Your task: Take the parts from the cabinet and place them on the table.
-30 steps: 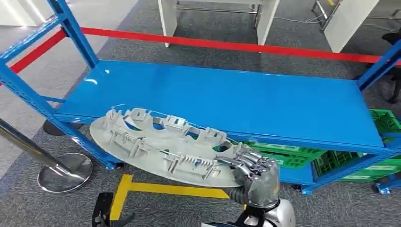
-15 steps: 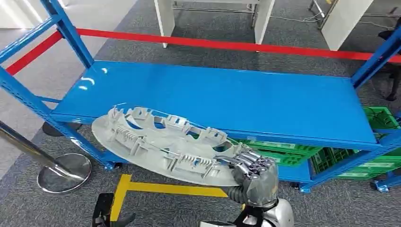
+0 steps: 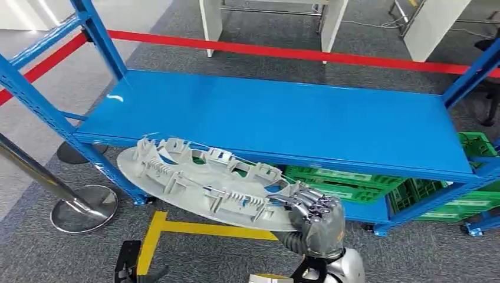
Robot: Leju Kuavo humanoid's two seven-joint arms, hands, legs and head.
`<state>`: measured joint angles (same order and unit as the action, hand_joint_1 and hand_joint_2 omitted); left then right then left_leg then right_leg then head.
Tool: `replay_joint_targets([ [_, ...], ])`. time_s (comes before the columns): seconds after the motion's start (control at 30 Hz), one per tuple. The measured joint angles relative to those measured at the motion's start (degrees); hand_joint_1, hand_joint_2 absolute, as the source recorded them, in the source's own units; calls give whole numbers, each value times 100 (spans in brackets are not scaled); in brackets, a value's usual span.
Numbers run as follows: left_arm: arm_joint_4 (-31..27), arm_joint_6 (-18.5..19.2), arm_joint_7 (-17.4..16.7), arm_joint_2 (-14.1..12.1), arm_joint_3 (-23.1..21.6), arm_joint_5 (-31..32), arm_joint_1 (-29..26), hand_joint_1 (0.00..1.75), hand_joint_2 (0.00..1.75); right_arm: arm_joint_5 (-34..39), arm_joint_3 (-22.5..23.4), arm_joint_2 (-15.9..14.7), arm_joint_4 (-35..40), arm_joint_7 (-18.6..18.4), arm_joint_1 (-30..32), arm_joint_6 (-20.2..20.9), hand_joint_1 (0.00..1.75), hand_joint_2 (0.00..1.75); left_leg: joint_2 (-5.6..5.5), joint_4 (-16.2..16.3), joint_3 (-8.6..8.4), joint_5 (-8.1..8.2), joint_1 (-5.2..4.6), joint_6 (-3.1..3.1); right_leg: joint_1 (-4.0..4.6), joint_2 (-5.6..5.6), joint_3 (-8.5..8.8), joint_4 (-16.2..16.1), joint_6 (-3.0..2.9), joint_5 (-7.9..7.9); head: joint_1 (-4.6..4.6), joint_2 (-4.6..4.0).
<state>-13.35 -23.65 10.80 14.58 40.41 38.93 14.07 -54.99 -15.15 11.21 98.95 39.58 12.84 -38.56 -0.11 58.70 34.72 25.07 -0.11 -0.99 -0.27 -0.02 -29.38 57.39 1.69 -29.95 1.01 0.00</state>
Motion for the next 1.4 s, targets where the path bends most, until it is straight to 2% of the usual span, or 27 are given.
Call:
replay_joint_targets([
  [0.1, 2, 2, -9, 9, 0, 0, -7, 0, 175, 29, 15, 0, -20, 0, 14, 0, 175, 175, 1, -15, 38, -110, 24, 106, 20, 21, -93, 54, -74, 70, 0, 0],
  [0.13, 2, 2, -24, 2, 0, 0, -6, 0, 175, 59, 13, 0, -33, 0, 10, 0, 175, 175, -7, 8, 59, -83, 20, 128, -29, -8, -157, -3, -115, 139, 0, 0],
  [0.2, 2, 4, -39, 0, 0, -2, -5, 0, 175, 98, 2, 0, -48, 2, -15, 0, 175, 175, -5, 375, 196, 382, 34, 190, -30, -25, -214, 1, -191, 230, -33, 0],
  [0.27, 2, 11, -44, -7, -2, -4, -6, 0, 175, 103, 0, 0, -65, 0, -17, 0, 175, 175, -3, 1321, 469, 977, 51, 239, -18, -36, -375, 14, -213, 334, -37, 0],
  [0.3, 2, 11, -55, -7, -2, -11, -11, 0, 175, 98, 0, 0, -81, 2, -15, 0, 175, 175, -3, 1646, 521, 1137, 51, 249, -14, -38, -462, 27, -212, 386, -39, 0],
  [0.37, 2, 11, -57, -9, 0, -17, -10, 0, 175, 101, 0, 0, -107, 2, -16, 0, 175, 175, -3, 1469, 251, 1045, 51, 237, -7, -37, -622, 60, -207, 484, -39, 0],
  [0.43, 0, 11, -57, -9, -2, -20, 1, 0, 175, 87, 0, 0, -114, 2, -17, 0, 175, 175, -3, 459, -442, 704, 47, 189, -4, -33, -746, 85, -191, 578, -42, 0],
  [0.47, 0, 11, -57, -9, -4, -20, 20, 0, 175, 61, 2, 2, -114, 2, -19, 0, 175, 175, -5, -77, -797, 652, 41, 153, -3, -33, -770, 92, -176, 629, -39, 0],
  [0.5, 0, 11, -57, -7, -9, -20, 36, 0, 175, 35, 7, 4, -114, 2, -17, 0, 175, 175, -4, -219, -822, 683, 6, 128, 39, -34, -805, 101, -138, 673, -35, 0],
  [0.63, 2, 11, -57, -3, -7, -37, 15, 0, 175, 17, 11, 11, -129, 4, -21, 0, 175, 175, -1, -237, -663, 445, -26, -26, -5, -35, -844, 9, 9, 904, -20, 0],
  [0.67, 2, 11, -57, 2, -9, -37, 39, 0, 175, 17, 18, 11, -129, 2, -9, 0, 175, 175, 30, -253, -612, 357, 4, -60, -29, -12, -908, 56, 29, 732, -42, 0],
  [0.7, 2, 11, -57, 4, -9, -44, 45, 0, 175, 13, 17, 11, -129, 4, -13, 0, 175, 175, 25, -264, -508, 291, 12, -109, -31, -8, -1029, 270, 50, 358, -4, 0],
  [0.77, 2, 15, -57, 15, -11, -42, 35, 0, 175, -7, 22, 11, -136, 4, -19, 0, 175, 175, 34, -256, -338, 157, 9, -119, -41, -10, -1159, 1052, 90, -339, 20, 0],
  [0.8, 2, 15, -57, 11, -11, -44, 35, 0, 175, -20, 26, 13, -142, 4, -14, 0, 175, 175, 39, -249, -237, 85, 8, -117, -40, -11, -1209, 1475, 107, -543, 20, 0],
  [0.83, 2, 15, -57, 9, -11, -44, 35, 0, 175, -44, 33, 11, -155, 4, -13, 0, 175, 175, 41, -233, -126, 12, 5, -111, -40, -10, -1204, 1781, 117, -560, 35, 0],
  [0.87, 2, 17, -57, 9, -11, -44, 34, 0, 175, -63, 42, 13, -162, 4, -12, 0, 175, 175, 46, -216, -22, -49, 4, -102, -41, -10, -1097, 1808, 122, -375, 37, 0],
  [0.93, 2, 17, -57, 9, -11, -55, 32, 0, 175, -92, 59, 13, -175, 4, -12, 0, 175, 175, 43, -185, 145, -141, 7, -72, -40, -11, -537, 1239, 104, 57, 42, 0],
  [0.97, 2, 15, -57, 9, -11, -55, 32, 0, 175, -118, 66, 13, -177, 4, -14, 0, 175, 175, 35, -165, 180, -183, 6, -47, -40, -10, -153, 735, 82, 87, 41, 0],
  [1.0, 2, 4, -57, 9, -13, -59, 30, 0, 175, -140, 70, 20, -177, 4, -24, 0, 175, 175, 7, -143, 235, -218, -8, -8, -38, 68, 304, 191, 49, -141, 39, 0],
  [1.03, 2, -18, -57, 6, -13, -61, 35, 0, 175, -182, 74, 33, -175, 4, -18, 0, 175, 175, -19, -110, 261, -252, -25, 27, -38, 133, 558, -290, 26, -311, 19, 0],
  [1.1, 2, -61, -57, 11, -13, -66, 38, 0, 175, -236, 103, 50, -190, 4, 16, 0, 175, 175, -37, -128, 275, -378, -8, 89, 1, 71, 429, -236, -27, -297, 28, 0],
  [1.17, 2, -72, -57, 9, -15, -64, 18, 0, 175, -262, 127, 61, -199, 4, 25, 0, 175, 175, -76, -95, 303, -365, 19, 139, -44, -22, 404, -256, -127, -226, 28, 0],
  [1.2, 2, -83, -57, 11, -15, -63, 11, 0, 175, -264, 146, 70, -203, 4, 32, 0, 175, 175, -54, 68, 357, -122, 21, 182, -38, -49, 384, -254, -168, -199, 9, 0],
  [1.27, 2, -114, -57, 9, -22, -63, 8, 0, 175, -273, 151, 83, -218, 4, 36, 0, 175, 175, -48, 944, 617, 509, 41, 248, -31, -143, 329, -251, -223, -145, -28, 0],
  [1.3, 2, -147, -57, 9, -28, -63, -1, 0, 175, -282, 153, 83, -229, 4, 37, 0, 175, 175, -46, 1387, 741, 692, 46, 268, -24, -180, 301, -245, -224, -120, -26, 0],
  [1.33, 2, -177, -57, 11, -37, -63, -15, 0, 175, -284, 155, 83, -247, 4, 43, 0, 175, 175, -45, 1649, 789, 738, 51, 278, -21, -219, 292, -237, -224, -105, -26, 0],
  [1.4, 2, -230, -66, 15, -48, -63, -48, 0, 175, -284, 155, 85, -282, 4, 51, 0, 175, 175, -30, 1338, 509, 471, 50, 265, -18, -309, 281, -197, -213, -89, -28, 0],
])
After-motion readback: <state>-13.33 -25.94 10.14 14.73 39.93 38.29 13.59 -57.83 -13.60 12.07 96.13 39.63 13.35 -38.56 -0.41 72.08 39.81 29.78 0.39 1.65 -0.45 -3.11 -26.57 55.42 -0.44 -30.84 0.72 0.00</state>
